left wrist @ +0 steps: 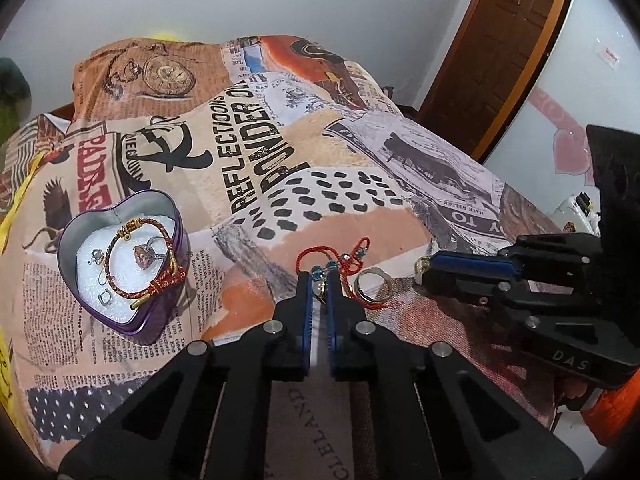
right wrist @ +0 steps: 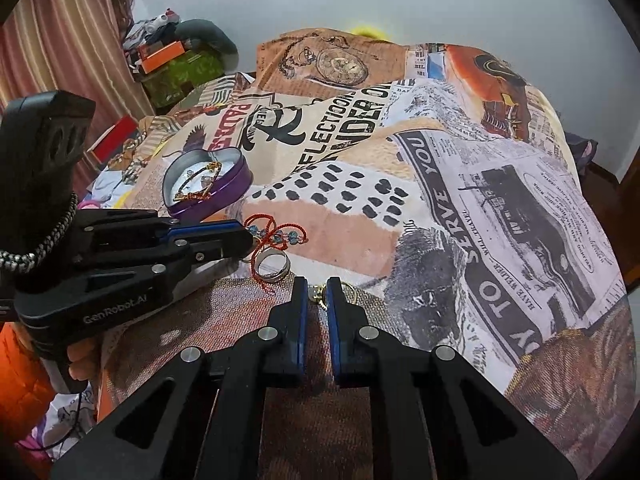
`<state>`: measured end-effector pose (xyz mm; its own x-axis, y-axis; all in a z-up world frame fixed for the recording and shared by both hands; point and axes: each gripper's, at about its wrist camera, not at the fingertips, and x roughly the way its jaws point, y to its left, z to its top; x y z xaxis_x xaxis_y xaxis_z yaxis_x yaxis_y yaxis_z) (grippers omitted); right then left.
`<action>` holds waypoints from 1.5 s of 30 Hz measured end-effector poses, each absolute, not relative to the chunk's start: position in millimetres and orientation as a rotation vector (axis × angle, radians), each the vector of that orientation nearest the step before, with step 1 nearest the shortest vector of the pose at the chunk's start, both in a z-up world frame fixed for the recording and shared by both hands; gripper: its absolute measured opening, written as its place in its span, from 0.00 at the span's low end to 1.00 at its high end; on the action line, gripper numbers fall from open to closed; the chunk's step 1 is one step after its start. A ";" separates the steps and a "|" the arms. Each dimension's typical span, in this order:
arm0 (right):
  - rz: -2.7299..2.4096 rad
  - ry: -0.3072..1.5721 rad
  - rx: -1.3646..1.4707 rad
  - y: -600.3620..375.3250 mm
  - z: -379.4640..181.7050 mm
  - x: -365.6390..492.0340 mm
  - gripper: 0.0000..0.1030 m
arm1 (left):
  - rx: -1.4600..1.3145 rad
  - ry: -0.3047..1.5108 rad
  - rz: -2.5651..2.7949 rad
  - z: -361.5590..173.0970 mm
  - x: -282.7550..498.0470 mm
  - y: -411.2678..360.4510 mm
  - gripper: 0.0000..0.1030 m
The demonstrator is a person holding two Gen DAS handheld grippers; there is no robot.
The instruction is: Organize jewelry
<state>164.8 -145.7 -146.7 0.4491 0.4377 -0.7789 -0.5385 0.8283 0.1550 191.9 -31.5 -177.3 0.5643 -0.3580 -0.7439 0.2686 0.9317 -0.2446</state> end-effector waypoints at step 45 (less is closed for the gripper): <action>0.594 0.797 -0.086 -135.5 -101.1 157.5 0.23 | -0.112 0.729 -0.255 -123.0 144.5 13.8 0.05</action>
<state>157.5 -135.5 -101.1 0.5454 0.4691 -0.6946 -0.5319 0.8342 0.1458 144.5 13.8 -123.0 0.7166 -0.2691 -0.6435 0.1913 0.9630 -0.1898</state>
